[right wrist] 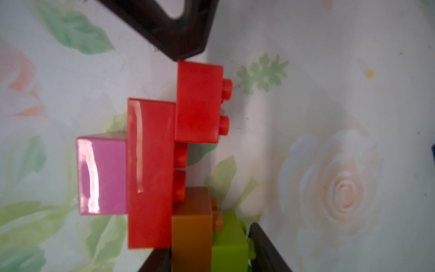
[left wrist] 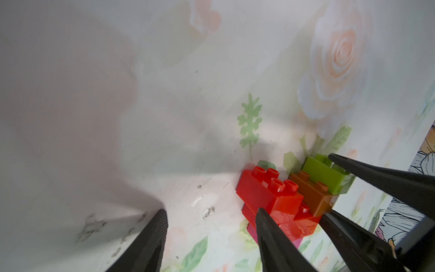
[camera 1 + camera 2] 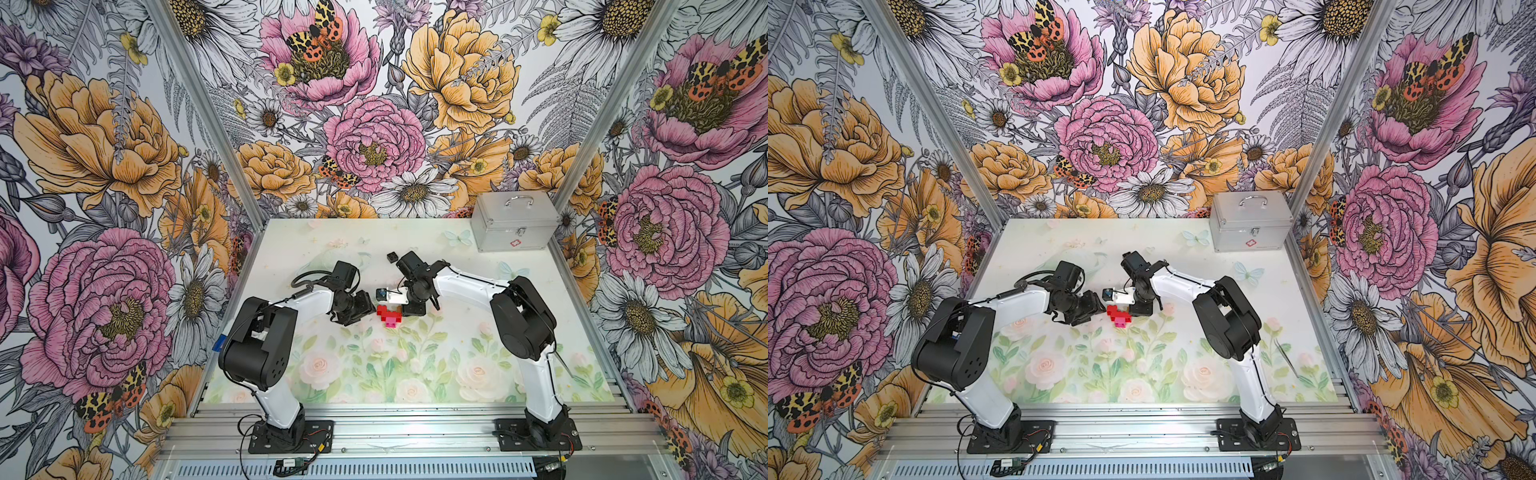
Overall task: Assemble the letter v with lego
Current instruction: Assemble the lego brick with the lego brick, then move the lego brick at the center of the board.
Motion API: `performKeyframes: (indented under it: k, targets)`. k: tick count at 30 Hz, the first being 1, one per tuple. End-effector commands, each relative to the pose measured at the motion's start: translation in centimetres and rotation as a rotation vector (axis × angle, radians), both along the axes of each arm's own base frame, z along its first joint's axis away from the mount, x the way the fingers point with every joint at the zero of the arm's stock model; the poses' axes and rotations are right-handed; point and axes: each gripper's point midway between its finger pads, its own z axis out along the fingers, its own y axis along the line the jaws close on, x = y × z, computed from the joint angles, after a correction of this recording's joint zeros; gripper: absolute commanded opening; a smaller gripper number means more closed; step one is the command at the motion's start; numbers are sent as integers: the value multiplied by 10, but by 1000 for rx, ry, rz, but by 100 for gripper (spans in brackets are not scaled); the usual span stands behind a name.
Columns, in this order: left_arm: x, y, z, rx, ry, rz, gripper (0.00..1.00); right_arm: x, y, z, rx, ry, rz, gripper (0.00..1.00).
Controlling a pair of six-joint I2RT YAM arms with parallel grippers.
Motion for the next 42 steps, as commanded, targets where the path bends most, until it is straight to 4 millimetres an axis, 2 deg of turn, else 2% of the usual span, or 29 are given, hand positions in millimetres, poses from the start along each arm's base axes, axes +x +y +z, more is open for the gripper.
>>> performKeyframes:
  k: [1,7,8,11,14,17,20,23,24,26,31,34,35,38,42]
  targets:
    - [-5,13,-30,68,50,-6,62,-12,2,-13,-23,54,18,42]
    - [-3,12,-25,58,40,-7,62,-11,1,-16,-33,56,5,45]
    - [-3,13,-25,57,39,-5,62,-9,1,-15,-36,50,-1,47]
    - [-5,17,-22,52,37,5,62,-4,-1,-14,-47,36,-27,64]
    - [-7,21,-18,42,31,17,62,1,-1,-8,-43,21,-45,67]
    - [-10,25,-11,26,21,28,63,6,-2,1,-35,0,-64,70]
    - [-10,31,0,19,-7,46,64,11,-4,20,-10,-28,-100,72]
    - [-1,35,18,43,-61,57,72,14,-10,45,31,-48,-163,78]
    - [3,35,23,52,-79,56,75,16,-14,51,43,-52,-192,82]
    - [16,34,36,78,-111,41,81,18,-23,65,67,-60,-265,99]
    - [67,27,65,156,-202,9,97,24,-52,86,118,-53,-521,99]
    - [103,13,82,197,-273,-27,99,39,-80,98,158,-96,-786,99]
    - [116,6,73,218,-264,-44,99,43,-90,103,186,-106,-873,99]
    - [151,-18,73,241,-291,-84,99,51,-122,113,254,-111,-1141,99]
    - [186,-51,61,250,-311,-145,99,44,-143,115,302,-93,-1275,99]
